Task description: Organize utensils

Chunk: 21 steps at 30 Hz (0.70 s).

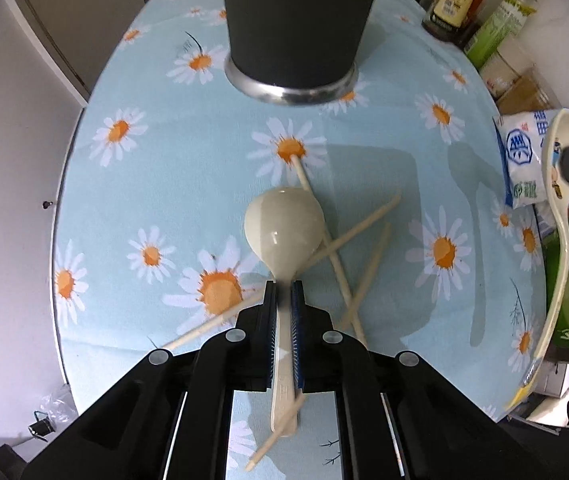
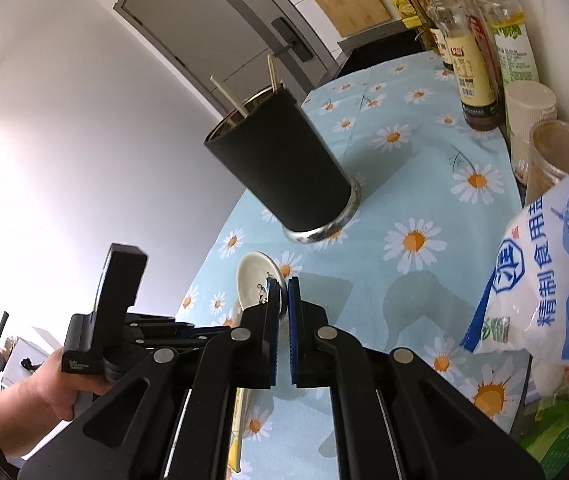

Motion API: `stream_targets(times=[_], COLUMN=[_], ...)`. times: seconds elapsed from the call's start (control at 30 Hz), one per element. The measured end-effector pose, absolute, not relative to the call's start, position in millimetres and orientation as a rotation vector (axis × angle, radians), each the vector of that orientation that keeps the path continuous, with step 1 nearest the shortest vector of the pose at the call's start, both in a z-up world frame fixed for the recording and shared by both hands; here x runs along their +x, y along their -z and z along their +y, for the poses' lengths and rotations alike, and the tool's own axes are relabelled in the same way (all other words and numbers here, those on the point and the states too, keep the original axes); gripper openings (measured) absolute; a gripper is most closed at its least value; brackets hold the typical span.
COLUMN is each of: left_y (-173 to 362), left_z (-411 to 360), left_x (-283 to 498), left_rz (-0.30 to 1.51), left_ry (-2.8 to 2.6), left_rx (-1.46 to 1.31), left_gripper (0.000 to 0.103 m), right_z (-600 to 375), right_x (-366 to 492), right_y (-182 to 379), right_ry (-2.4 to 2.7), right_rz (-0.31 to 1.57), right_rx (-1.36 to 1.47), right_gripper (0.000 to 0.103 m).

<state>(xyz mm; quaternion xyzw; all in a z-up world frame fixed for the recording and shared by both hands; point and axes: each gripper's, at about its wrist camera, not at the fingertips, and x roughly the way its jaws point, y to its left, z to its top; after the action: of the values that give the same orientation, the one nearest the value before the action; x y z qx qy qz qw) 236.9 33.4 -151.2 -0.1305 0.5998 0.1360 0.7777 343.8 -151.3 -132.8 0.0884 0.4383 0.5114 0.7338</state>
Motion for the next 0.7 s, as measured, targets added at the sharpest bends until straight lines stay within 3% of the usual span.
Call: stream_targets(times=[0.7], left_y=[117.9], left_z=[71.5], left_x=[233.7], left_rz=[1.111], left_ry=[-0.216], left_rx=[-0.226], left_gripper=[0.006], right_z=[-113.6], right_x=[336.6], right_y=[124.8], right_ry=[-1.027], right_rz=[0.903], right_rx=[0.171], right_gripper=[0.005])
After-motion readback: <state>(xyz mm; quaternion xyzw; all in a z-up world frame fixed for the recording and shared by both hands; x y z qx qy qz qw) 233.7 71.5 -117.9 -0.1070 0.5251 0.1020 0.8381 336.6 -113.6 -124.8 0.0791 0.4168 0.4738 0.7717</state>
